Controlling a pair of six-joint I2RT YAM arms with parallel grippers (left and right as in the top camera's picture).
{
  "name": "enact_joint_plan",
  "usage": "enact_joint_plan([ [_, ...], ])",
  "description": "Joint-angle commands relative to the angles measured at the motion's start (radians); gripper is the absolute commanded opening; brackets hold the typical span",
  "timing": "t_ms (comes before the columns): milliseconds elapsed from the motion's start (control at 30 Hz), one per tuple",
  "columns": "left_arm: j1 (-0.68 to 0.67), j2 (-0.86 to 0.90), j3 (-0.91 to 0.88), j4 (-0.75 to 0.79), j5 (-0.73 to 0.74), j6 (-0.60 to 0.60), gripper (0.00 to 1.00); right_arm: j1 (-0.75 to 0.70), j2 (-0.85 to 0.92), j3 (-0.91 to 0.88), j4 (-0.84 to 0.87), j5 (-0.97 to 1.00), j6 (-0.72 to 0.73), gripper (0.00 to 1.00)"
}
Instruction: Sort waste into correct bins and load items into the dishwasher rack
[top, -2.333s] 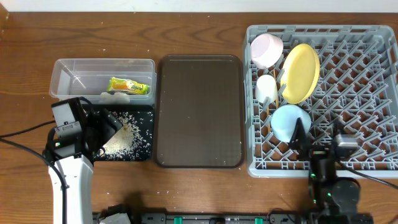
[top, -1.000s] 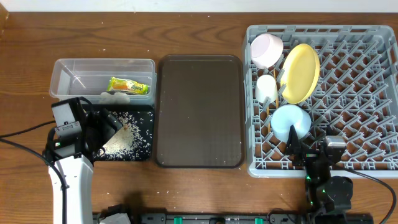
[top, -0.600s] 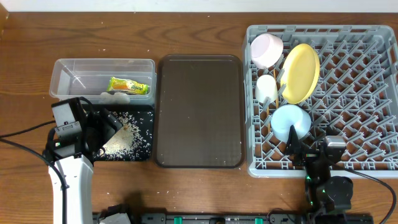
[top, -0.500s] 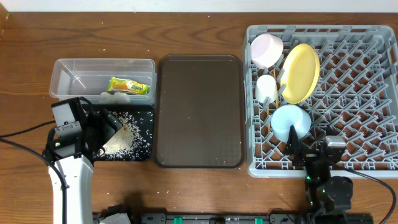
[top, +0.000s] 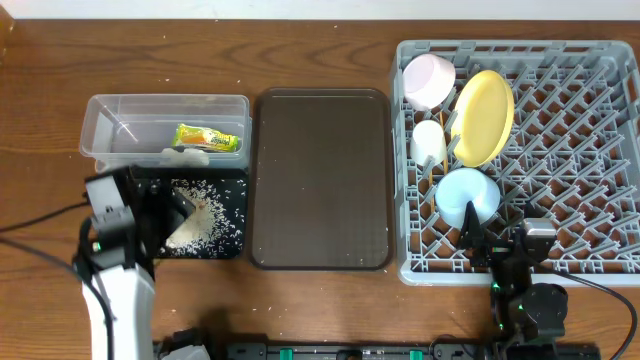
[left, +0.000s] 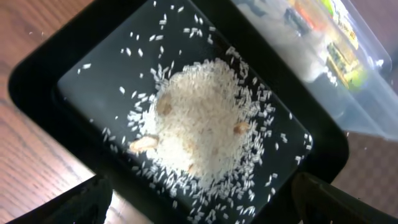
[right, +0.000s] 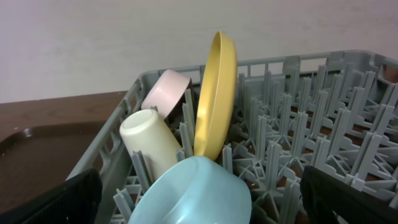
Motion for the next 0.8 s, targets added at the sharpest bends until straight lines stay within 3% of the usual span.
enact_joint_plan([
  [0,-0.019,-0.106,-0.088,-0.006,-0.019,0.009,0.95,-0.006,-0.008,-0.001,-0.005,-0.004,-0.015,0.99],
  [167,-0.061,-0.294,-0.267,0.048,-0.019,0.009,0.95,-0.006,-0.008,-0.002,-0.005,-0.003,-0.015,0.99],
  [400,-0.154,-0.545,-0.498,0.341,-0.019,0.009,0.95,-0.006,-0.008,-0.001,-0.005,-0.004,-0.015,0.99],
  [633,-0.261,-0.715,-0.612,0.619,-0.02,0.023,0.95,-0.006,-0.008,-0.001,-0.005,-0.004,-0.014,0.99],
  [767,-0.291,-0.785,-0.66,0.692,-0.02,0.025,0.95,-0.006,-0.008,-0.001,-0.005,-0.004,-0.015,0.99],
])
